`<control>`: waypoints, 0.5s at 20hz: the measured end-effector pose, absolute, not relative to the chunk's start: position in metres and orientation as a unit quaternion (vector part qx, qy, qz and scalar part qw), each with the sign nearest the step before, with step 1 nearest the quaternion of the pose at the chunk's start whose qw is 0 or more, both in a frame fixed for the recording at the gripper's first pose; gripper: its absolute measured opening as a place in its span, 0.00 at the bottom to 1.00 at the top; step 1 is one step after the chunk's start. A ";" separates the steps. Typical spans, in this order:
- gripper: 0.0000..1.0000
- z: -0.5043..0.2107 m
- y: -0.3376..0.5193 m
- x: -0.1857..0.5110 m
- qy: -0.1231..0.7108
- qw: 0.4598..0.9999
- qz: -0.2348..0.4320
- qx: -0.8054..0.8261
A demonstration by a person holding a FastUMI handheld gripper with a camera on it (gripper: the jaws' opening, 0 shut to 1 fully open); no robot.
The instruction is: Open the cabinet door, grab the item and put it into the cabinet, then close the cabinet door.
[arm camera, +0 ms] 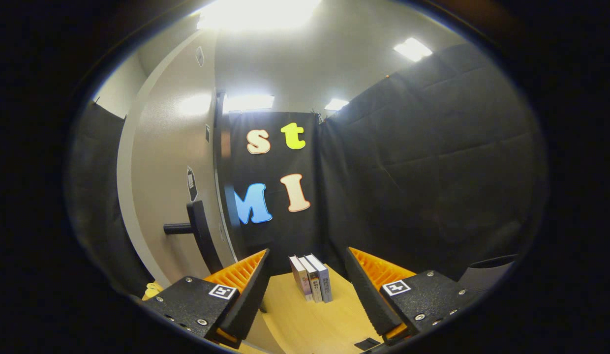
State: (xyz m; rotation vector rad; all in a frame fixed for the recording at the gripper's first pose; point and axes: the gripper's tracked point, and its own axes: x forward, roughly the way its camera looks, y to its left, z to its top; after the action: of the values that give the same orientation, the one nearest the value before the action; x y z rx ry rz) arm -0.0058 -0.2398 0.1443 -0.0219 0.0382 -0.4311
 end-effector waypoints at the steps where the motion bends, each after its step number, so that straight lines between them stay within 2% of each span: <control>1: 0.92 0.143 -0.227 -0.003 0.019 0.979 -0.201 -0.020; 10: 0.91 0.133 -0.118 0.027 0.032 0.994 -0.098 -0.030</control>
State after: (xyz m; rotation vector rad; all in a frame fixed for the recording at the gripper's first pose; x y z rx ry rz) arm 0.0268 -0.1184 0.1327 -0.0606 0.0635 -0.1956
